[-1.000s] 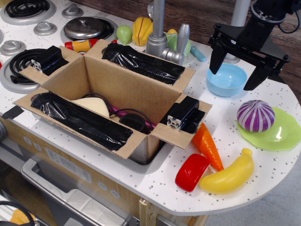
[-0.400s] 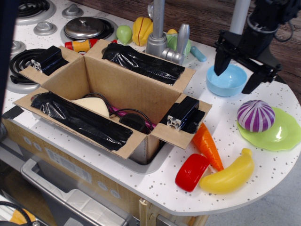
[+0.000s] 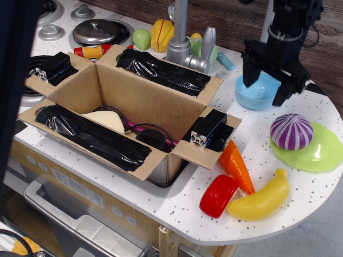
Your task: Pick up bowl and put in small4fbox
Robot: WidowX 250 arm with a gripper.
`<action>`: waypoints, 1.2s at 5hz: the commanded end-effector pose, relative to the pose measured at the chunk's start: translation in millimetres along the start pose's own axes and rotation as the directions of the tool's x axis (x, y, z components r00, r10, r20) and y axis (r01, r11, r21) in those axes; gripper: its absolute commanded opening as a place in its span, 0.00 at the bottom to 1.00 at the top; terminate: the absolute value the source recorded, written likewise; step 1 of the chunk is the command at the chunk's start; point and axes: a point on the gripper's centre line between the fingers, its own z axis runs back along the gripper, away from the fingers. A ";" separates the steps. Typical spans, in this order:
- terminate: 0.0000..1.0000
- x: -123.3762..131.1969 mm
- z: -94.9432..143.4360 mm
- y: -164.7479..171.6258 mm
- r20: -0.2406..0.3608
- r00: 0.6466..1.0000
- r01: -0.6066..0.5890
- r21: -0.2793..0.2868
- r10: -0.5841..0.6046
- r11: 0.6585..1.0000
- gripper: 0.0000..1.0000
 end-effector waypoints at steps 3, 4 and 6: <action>0.00 22.4 -20.4 18.4 0.118 0.993 0.033 -0.022 -0.030 0.999 1.00; 0.00 20.2 -25.4 18.6 0.109 0.994 0.023 -0.034 -0.019 0.999 0.00; 0.00 18.3 1.8 19.1 0.076 0.997 -0.010 0.018 0.009 1.000 0.00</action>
